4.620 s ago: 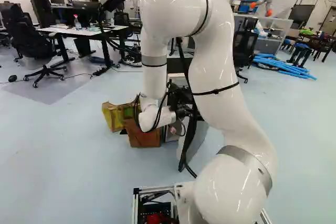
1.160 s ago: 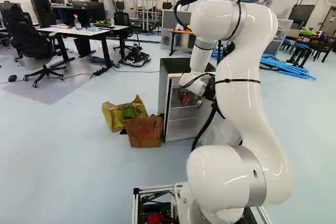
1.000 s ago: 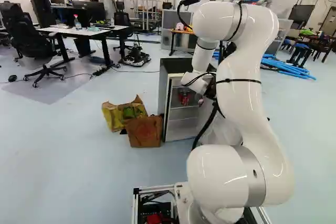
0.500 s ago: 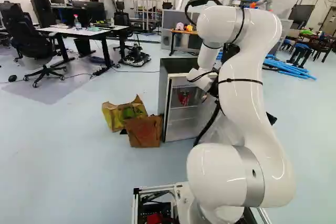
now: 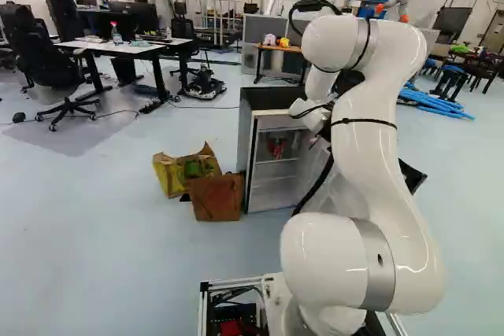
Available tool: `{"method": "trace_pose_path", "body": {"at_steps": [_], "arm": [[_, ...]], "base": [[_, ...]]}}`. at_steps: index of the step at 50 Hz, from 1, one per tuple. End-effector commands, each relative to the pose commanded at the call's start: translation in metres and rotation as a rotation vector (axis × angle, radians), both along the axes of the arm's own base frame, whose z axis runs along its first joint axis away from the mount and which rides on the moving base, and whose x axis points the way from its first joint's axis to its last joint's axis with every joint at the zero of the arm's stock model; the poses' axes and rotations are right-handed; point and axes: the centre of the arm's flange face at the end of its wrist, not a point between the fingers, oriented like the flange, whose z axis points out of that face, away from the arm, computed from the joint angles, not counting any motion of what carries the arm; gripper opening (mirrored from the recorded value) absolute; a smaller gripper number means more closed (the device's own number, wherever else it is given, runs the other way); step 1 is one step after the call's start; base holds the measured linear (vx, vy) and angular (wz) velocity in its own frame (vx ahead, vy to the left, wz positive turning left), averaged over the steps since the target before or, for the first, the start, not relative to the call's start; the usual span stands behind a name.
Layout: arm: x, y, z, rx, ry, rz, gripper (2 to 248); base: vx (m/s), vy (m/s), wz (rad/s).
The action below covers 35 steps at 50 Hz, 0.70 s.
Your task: Grab a drink from the fridge
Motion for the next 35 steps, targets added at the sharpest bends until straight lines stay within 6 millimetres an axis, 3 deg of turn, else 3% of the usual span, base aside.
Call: {"method": "trace_pose_path", "body": {"at_steps": [10, 23, 35], "arm": [[0.006, -0.016, 0.002, -0.007, -0.022, -0.024, 247], [0.005, -0.015, 0.002, -0.006, -0.019, -0.023, 247], [-0.011, -0.004, -0.001, -0.005, 0.020, 0.012, 247]], "base": [[0.000, 0.000, 0.000], [0.000, 0.000, 0.000], [0.000, 0.000, 0.000]]}}
